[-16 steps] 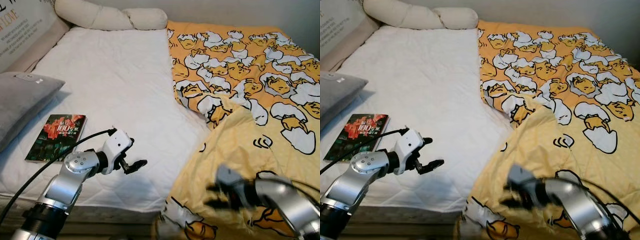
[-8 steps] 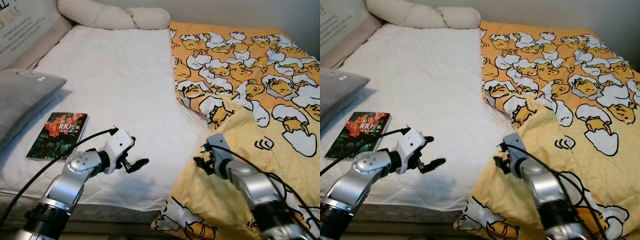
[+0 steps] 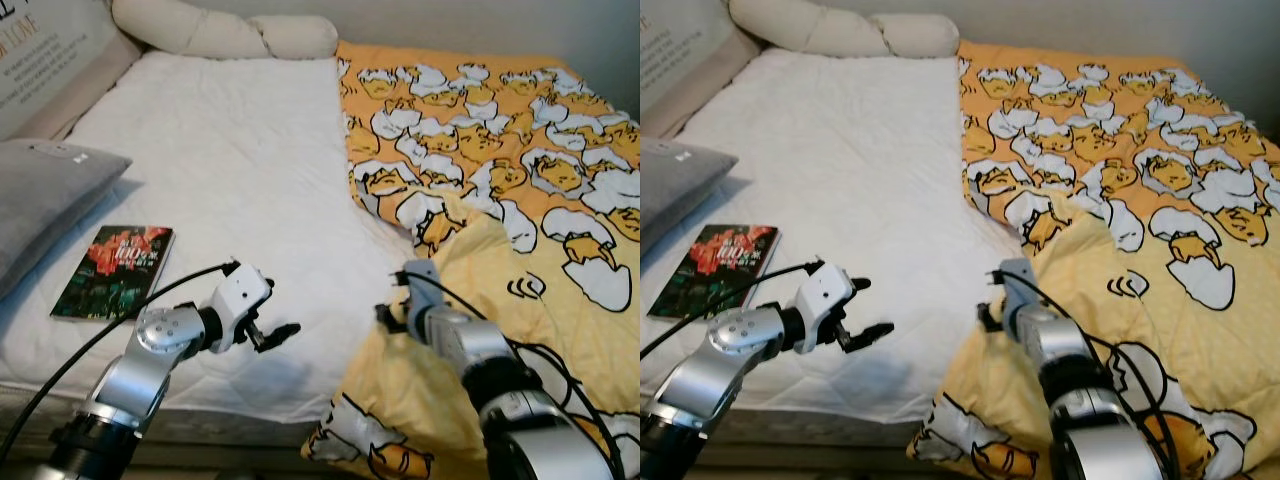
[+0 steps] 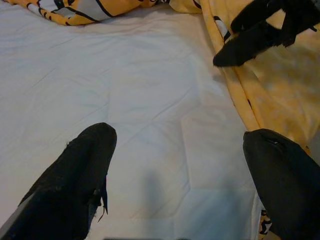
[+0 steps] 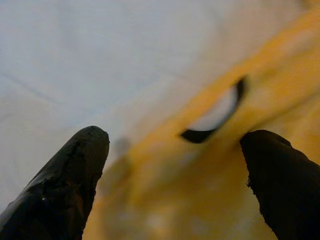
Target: Clean up the room
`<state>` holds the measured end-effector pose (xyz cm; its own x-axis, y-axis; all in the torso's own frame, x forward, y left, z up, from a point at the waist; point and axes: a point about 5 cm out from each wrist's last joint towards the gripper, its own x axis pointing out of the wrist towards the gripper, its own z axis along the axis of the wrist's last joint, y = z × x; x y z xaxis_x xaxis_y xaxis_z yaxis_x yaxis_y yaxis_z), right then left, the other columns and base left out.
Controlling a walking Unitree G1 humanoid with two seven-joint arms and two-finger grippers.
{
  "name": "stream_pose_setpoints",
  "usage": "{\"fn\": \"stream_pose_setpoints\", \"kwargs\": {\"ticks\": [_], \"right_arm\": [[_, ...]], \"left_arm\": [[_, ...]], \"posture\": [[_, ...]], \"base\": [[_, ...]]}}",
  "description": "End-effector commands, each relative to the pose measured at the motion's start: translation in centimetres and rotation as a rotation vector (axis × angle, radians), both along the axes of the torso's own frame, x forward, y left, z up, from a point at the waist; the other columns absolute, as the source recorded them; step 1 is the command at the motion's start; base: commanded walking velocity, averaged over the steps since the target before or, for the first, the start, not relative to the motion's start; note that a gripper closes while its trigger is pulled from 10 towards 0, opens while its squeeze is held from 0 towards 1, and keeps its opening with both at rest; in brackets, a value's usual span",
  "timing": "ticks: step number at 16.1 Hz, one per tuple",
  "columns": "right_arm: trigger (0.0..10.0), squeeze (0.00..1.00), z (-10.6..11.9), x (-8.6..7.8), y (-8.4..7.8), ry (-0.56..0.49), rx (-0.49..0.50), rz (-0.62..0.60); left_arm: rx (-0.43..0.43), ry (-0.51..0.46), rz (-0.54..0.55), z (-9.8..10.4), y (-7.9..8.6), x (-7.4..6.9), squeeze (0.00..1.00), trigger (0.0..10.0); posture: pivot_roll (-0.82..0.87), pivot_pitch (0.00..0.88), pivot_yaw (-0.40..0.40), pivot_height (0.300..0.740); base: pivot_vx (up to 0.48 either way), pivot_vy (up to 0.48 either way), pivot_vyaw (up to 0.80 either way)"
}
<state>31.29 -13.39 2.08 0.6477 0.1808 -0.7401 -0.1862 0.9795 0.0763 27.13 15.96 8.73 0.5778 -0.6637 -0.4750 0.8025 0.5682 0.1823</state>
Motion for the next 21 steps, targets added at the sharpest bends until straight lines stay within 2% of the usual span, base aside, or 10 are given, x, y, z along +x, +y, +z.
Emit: {"fn": "stream_pose_setpoints", "kwargs": {"ticks": [1, 2, 3, 5, 10, 21], "right_arm": [[10.0, 0.00, -0.4, -0.1, 0.0, 0.022, 0.030, -0.011], [10.0, 0.00, -1.0, -0.3, -0.1, 0.039, 0.024, -0.034], [4.9, 0.00, -1.5, -0.5, -0.3, 0.050, -0.012, -0.043], [0.0, 0.00, -2.2, -1.0, -0.5, 0.074, -0.055, -0.074], [0.0, 0.00, -2.8, -1.4, -0.4, 0.084, -0.063, -0.075], [0.0, 0.00, -3.3, -1.9, -1.7, 0.095, -0.065, -0.080]], "left_arm": [[0.012, -0.013, -0.006, 0.3, -0.1, 0.1, 0.00, 10.0], [0.012, -0.012, -0.006, 0.3, -0.1, 0.1, 0.00, 10.0], [0.012, -0.010, -0.009, 0.4, -0.1, 0.0, 0.00, 10.0], [0.015, -0.007, -0.013, 0.5, -0.1, 0.1, 0.00, 10.0], [0.027, -0.008, -0.012, 0.7, 0.1, 0.2, 0.00, 10.0], [0.027, -0.005, -0.008, 0.5, -0.1, 0.3, 0.00, 10.0]], "posture": [[0.03, 0.000, -0.052, 0.740], [0.03, 0.000, -0.051, 0.740], [0.03, 0.000, -0.051, 0.740], [0.04, 0.000, -0.043, 0.740], [0.06, 0.000, -0.048, 0.740], [0.04, 0.000, -0.052, 0.740]], "base": [[0.000, 0.000, 0.00], [0.000, 0.000, 0.00], [0.000, 0.000, 0.00], [0.000, 0.000, 0.00], [0.000, 0.000, 0.00], [0.000, 0.000, 0.00]]}}
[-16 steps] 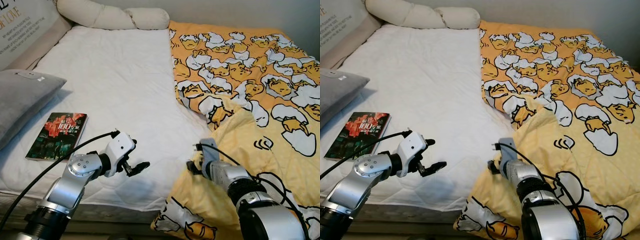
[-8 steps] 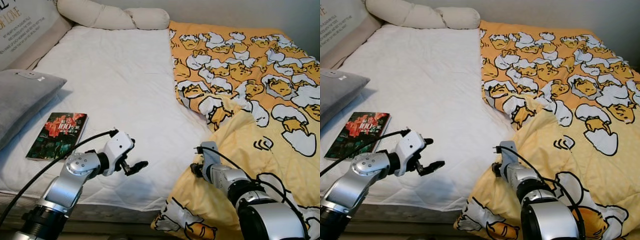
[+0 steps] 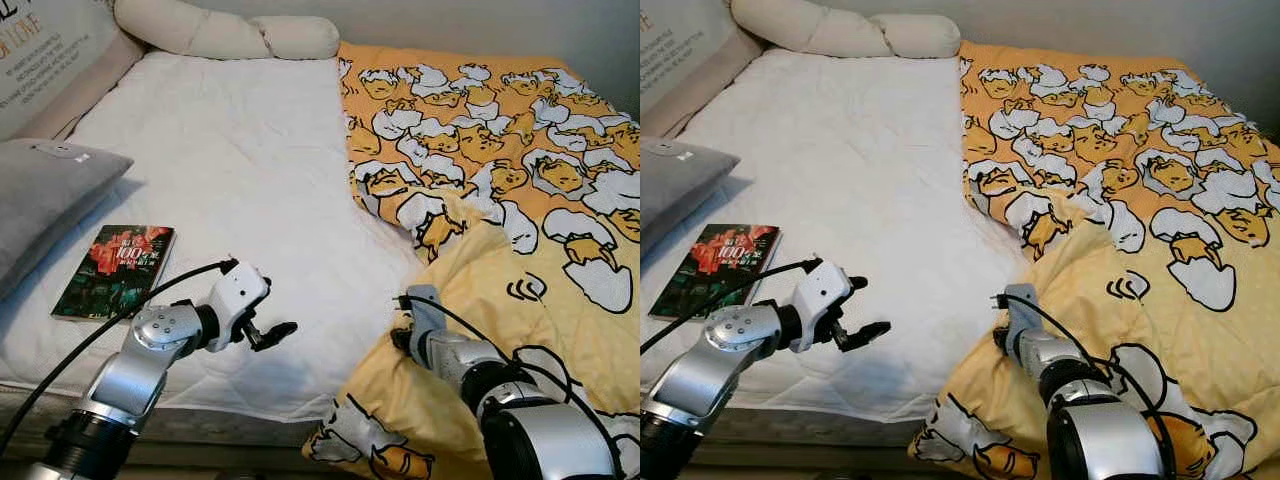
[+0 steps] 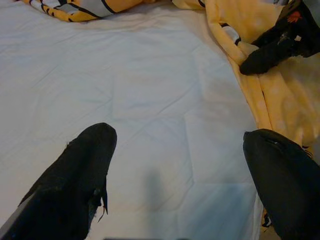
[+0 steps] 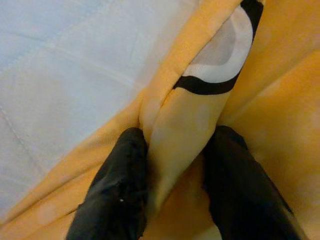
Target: Clean up the room
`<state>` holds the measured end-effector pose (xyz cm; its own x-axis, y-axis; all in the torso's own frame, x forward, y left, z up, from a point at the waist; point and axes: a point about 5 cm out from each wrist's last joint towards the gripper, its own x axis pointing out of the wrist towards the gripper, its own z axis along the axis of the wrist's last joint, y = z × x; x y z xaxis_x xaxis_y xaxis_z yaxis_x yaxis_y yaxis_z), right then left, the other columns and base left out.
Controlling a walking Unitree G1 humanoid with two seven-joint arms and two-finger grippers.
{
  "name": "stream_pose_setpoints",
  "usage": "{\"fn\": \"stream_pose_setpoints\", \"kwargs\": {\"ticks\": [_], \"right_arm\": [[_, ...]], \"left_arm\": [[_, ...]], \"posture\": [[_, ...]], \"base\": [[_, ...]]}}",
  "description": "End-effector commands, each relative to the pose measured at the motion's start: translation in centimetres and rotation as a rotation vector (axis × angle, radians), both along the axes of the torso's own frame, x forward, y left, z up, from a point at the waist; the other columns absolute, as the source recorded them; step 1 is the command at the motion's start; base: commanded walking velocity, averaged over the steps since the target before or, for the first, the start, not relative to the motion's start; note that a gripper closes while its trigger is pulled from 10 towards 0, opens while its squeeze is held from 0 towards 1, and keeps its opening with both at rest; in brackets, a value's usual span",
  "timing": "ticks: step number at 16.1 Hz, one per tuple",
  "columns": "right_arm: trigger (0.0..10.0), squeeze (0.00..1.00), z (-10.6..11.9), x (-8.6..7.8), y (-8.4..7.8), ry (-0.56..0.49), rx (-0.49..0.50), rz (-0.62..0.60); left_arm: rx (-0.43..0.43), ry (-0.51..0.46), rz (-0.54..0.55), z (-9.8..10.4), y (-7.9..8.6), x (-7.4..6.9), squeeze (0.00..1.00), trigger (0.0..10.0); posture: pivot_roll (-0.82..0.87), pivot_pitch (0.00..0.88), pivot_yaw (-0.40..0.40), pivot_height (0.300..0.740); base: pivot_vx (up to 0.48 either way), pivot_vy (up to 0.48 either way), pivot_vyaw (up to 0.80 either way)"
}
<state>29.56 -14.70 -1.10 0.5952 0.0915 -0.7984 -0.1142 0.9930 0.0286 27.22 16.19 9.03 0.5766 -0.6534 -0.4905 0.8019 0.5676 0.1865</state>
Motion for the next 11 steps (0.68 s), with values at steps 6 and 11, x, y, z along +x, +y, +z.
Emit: {"fn": "stream_pose_setpoints", "kwargs": {"ticks": [6, 11], "right_arm": [[0.0, 0.00, -0.3, -0.4, -0.9, 0.014, 0.010, 0.009], [0.0, 0.00, 0.4, -0.6, -1.8, -0.027, 0.228, 0.234]], "left_arm": [[0.003, -0.003, -0.003, -0.2, -0.3, 0.0, 0.00, 10.0], [0.001, 0.007, -0.009, -0.4, -0.3, -0.1, 0.00, 10.0]], "posture": [[0.04, 0.000, -0.055, 0.740], [0.01, 0.000, -0.047, 0.740]], "base": [[0.000, 0.000, 0.00], [0.000, 0.000, 0.00]]}}
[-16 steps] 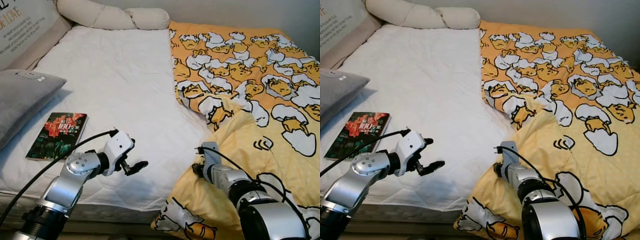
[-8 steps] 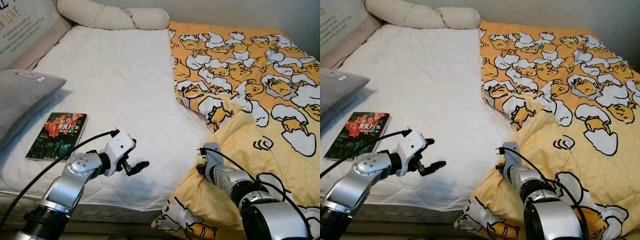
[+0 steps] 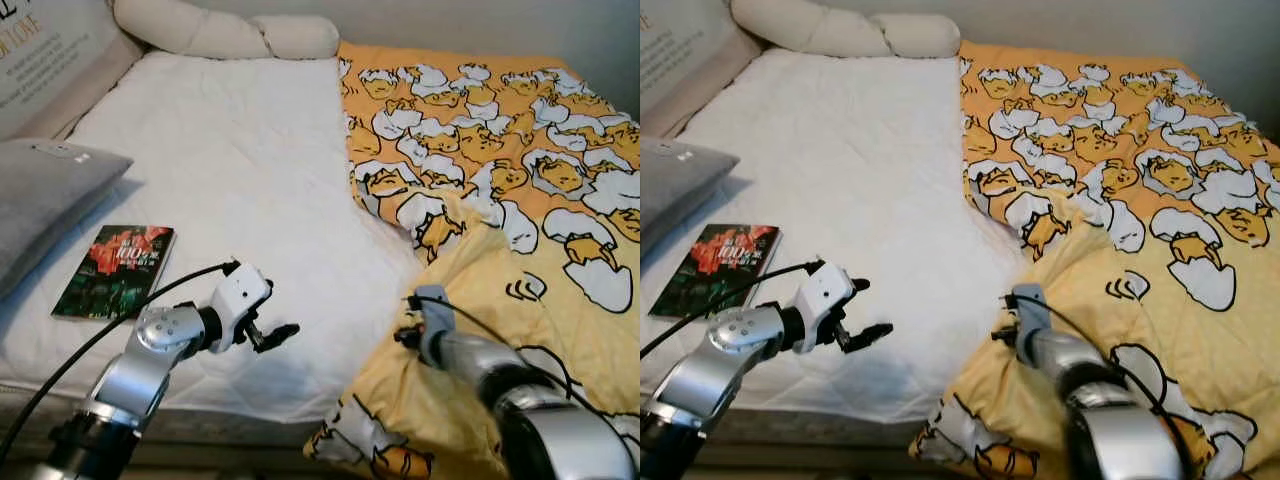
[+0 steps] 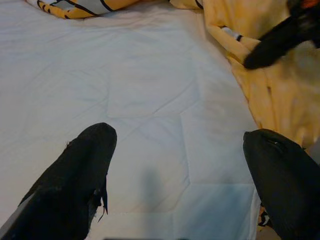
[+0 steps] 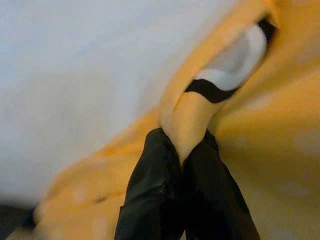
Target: Clean up the room
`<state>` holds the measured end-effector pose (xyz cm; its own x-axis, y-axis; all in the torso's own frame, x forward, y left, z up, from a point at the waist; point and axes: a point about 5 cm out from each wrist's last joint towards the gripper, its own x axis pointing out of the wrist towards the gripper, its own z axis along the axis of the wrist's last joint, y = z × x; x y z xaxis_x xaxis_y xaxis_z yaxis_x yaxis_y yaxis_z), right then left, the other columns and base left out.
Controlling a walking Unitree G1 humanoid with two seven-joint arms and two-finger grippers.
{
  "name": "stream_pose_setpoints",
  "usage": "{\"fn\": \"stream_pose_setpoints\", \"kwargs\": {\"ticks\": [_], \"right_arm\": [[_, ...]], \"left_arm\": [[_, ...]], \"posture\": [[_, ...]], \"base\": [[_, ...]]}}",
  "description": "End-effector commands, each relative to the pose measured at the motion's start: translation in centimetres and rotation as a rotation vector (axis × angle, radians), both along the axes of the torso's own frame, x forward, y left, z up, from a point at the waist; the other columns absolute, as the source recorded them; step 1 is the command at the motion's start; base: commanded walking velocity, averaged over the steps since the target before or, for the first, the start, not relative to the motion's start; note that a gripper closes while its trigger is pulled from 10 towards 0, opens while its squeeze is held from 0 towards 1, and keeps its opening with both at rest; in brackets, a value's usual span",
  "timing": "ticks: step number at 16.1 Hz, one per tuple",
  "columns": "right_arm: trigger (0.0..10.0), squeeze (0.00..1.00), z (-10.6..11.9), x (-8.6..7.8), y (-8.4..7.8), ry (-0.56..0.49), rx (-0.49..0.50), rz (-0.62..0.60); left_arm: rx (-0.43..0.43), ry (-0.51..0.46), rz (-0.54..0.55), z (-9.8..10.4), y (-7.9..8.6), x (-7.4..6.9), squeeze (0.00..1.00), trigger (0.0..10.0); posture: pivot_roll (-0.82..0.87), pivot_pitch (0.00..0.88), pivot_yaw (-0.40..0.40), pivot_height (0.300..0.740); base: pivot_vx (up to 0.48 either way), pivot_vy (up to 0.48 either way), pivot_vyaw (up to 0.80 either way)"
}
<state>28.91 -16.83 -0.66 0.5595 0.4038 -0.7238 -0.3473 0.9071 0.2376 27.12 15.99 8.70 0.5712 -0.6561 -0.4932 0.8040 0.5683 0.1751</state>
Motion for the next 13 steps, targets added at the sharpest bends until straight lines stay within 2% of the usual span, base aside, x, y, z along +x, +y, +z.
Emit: {"fn": "stream_pose_setpoints", "kwargs": {"ticks": [1, 3, 4, 5, 7, 9, 11, 12, 13], "right_arm": [[0.0, 0.00, 0.3, -0.2, 0.1, -0.010, 0.057, 0.096], [0.0, 0.00, 0.8, -1.0, -0.6, -0.037, 0.119, 0.243], [0.0, 0.00, 1.3, -2.2, -1.3, -0.049, 0.161, 0.390], [0.0, 0.00, 1.9, -3.5, -1.9, -0.056, 0.183, 0.519], [0.0, 0.00, 3.2, -7.7, -2.8, 0.005, 0.219, 0.801], [0.0, 0.00, 3.8, -11.2, -3.3, 0.100, 0.220, 0.973], [0.0, 0.00, 3.8, -13.3, -3.6, 0.171, 0.191, 1.064], [1.3, 0.00, 3.7, -13.7, -3.5, 0.158, 0.154, 1.060], [10.0, 0.00, 2.5, -13.6, -3.1, 0.118, 0.104, 1.008]], "left_arm": [[0.006, -0.002, -0.010, -0.2, -0.2, -0.1, 0.00, 10.0], [0.001, 0.001, -0.017, -0.2, -0.5, -0.1, 0.00, 10.0], [-0.003, 0.005, -0.023, -0.3, -0.7, -0.1, 0.00, 10.0], [-0.005, 0.007, -0.028, -0.4, -0.9, -0.1, 0.00, 10.0], [-0.010, 0.010, -0.035, -0.5, -1.1, -0.1, 0.00, 10.0], [-0.012, 0.014, -0.041, -0.5, -1.2, -0.2, 0.00, 10.0], [-0.012, 0.018, -0.044, -0.6, -1.2, -0.3, 0.00, 10.0], [-0.012, 0.018, -0.046, -0.6, -1.2, -0.4, 0.00, 10.0], [-0.011, 0.017, -0.048, -0.5, -1.2, -0.3, 0.00, 10.0]], "posture": [[0.01, 0.000, -0.046, 0.740], [-0.01, 0.000, -0.039, 0.740], [-0.02, 0.000, -0.035, 0.740], [-0.03, 0.000, -0.033, 0.740], [-0.03, 0.000, -0.030, 0.740], [-0.04, 0.000, -0.028, 0.740], [-0.04, 0.000, -0.025, 0.740], [-0.04, 0.000, -0.024, 0.740], [-0.04, 0.000, -0.024, 0.740]], "base": [[0.000, 0.000, 0.00], [0.000, 0.000, 0.00], [0.000, 0.000, 0.00], [0.000, 0.000, 0.00], [0.000, 0.000, 0.00], [0.000, 0.000, 0.00], [0.000, 0.000, 0.00], [0.000, 0.000, 0.00], [0.000, 0.000, 0.00]]}}
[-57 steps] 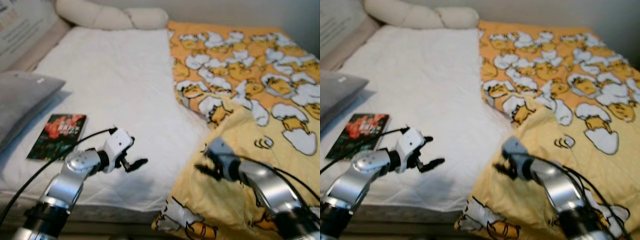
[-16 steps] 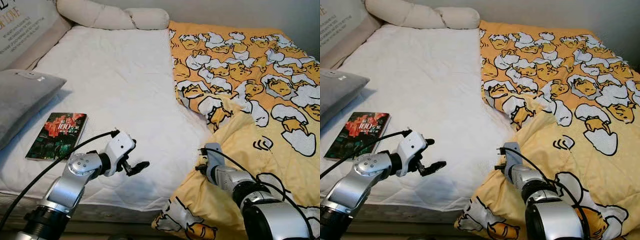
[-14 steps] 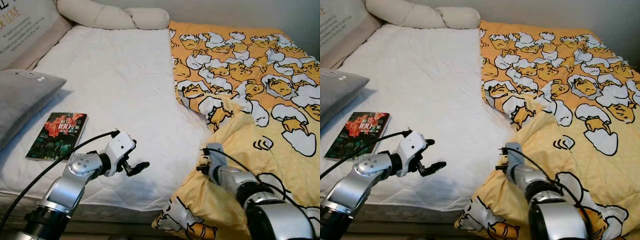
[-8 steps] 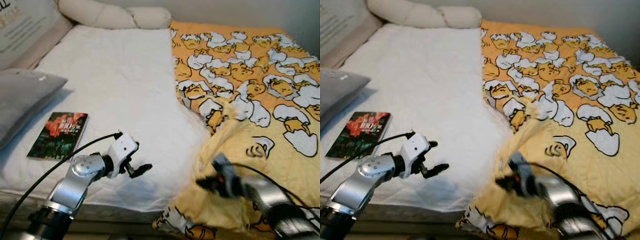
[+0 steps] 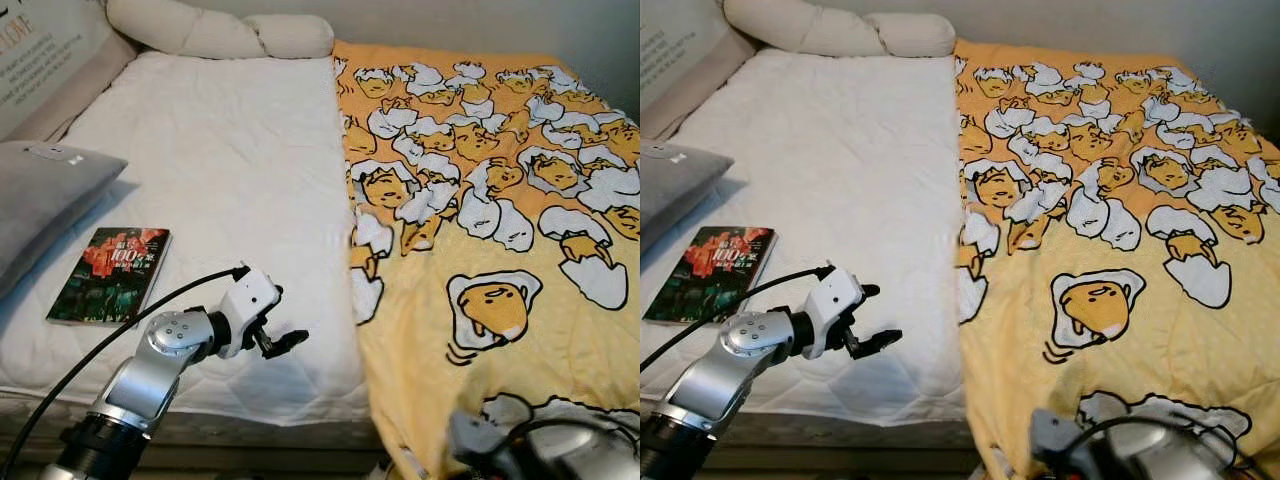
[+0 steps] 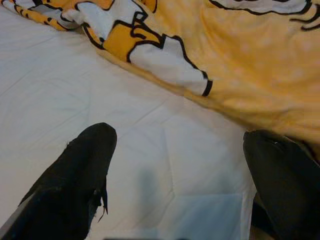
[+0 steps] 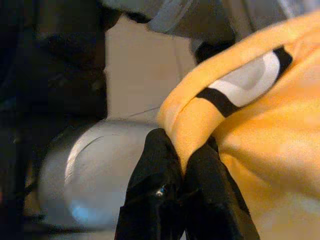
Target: Clean up the room
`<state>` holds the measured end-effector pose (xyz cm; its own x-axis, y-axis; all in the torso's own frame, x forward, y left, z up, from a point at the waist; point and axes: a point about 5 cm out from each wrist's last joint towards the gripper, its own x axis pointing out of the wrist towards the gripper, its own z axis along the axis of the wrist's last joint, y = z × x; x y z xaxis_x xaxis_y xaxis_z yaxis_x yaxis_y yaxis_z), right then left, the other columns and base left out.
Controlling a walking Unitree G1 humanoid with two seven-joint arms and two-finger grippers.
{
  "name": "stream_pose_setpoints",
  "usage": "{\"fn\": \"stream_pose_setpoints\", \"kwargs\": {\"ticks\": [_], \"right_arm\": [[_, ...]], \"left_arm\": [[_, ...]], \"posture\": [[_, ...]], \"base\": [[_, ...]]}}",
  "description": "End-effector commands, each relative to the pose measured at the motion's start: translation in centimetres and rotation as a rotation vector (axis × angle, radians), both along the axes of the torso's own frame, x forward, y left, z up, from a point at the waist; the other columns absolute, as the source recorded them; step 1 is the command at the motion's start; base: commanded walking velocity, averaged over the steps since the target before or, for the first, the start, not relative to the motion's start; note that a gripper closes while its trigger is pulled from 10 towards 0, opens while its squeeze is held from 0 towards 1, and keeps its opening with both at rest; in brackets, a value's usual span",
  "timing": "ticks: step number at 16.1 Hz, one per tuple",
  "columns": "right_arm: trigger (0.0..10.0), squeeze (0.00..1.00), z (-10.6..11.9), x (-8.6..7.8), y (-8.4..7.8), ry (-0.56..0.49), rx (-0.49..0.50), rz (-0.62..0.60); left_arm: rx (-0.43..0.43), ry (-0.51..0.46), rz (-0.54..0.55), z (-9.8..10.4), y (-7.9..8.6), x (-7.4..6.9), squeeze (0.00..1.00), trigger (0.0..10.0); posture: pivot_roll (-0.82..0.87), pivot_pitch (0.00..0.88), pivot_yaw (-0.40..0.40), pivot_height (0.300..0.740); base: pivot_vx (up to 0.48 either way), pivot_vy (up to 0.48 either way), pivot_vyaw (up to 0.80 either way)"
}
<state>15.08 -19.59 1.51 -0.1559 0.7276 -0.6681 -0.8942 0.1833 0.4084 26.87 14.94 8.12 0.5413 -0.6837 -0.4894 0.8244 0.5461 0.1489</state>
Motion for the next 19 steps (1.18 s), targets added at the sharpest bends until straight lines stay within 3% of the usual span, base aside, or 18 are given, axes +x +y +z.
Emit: {"fn": "stream_pose_setpoints", "kwargs": {"ticks": [1, 5, 7, 11, 13, 14, 15, 18, 19], "right_arm": [[10.0, 1.00, -1.1, 0.2, 0.1, -0.031, -0.049, -0.046], [10.0, 1.00, -1.6, 0.3, 0.5, -0.044, -0.046, -0.087], [10.0, 1.00, -1.1, 1.0, 0.5, -0.077, -0.044, -0.105], [10.0, 1.00, 1.1, 5.5, 0.3, -0.250, 0.008, -0.320], [10.0, 1.00, 2.2, 7.7, 1.9, -0.365, 0.070, -0.476], [10.0, 1.00, 2.4, 8.1, 2.1, -0.386, 0.072, -0.502], [10.0, 1.00, 2.0, 10.2, 3.1, -0.414, 0.034, -0.668], [10.0, 1.00, 1.4, 12.4, 5.1, -0.419, -0.026, -0.779], [10.0, 1.00, 0.9, 13.7, 6.2, -0.437, -0.113, -0.820]], "left_arm": [[0.011, -0.003, -0.017, 0.1, -0.2, 0.0, 0.00, 10.0], [0.020, -0.007, -0.014, 0.1, 0.1, 0.0, 0.00, 10.0], [0.022, -0.013, -0.002, 0.1, 0.2, 0.1, 0.00, 10.0], [0.023, -0.025, 0.008, 0.0, -0.1, 0.4, 0.00, 10.0], [0.022, -0.031, 0.010, 0.1, -0.1, 0.5, 0.00, 10.0], [0.022, -0.032, 0.010, 0.1, -0.1, 0.5, 0.00, 10.0], [0.024, -0.032, 0.012, 0.1, -0.1, 0.6, 0.00, 10.0], [0.028, -0.032, 0.007, 0.1, -0.1, 0.7, 0.00, 10.0], [0.031, -0.033, 0.003, 0.2, -0.1, 0.7, 0.00, 10.0]], "posture": [[-0.03, 0.000, -0.023, 0.740], [-0.03, 0.000, -0.027, 0.740], [-0.03, 0.000, -0.031, 0.740], [-0.03, 0.000, -0.028, 0.740], [-0.03, 0.000, -0.028, 0.740], [-0.03, 0.000, -0.028, 0.740], [-0.03, 0.000, -0.020, 0.740], [-0.02, 0.000, -0.015, 0.740], [-0.01, 0.000, -0.013, 0.740]], "base": [[0.000, 0.000, 0.00], [0.000, 0.000, 0.00], [0.000, 0.000, 0.00], [0.000, 0.000, 0.00], [0.000, 0.000, 0.00], [0.000, 0.000, 0.00], [0.000, 0.000, 0.00], [0.000, 0.000, 0.00], [0.000, 0.000, 0.00]]}}
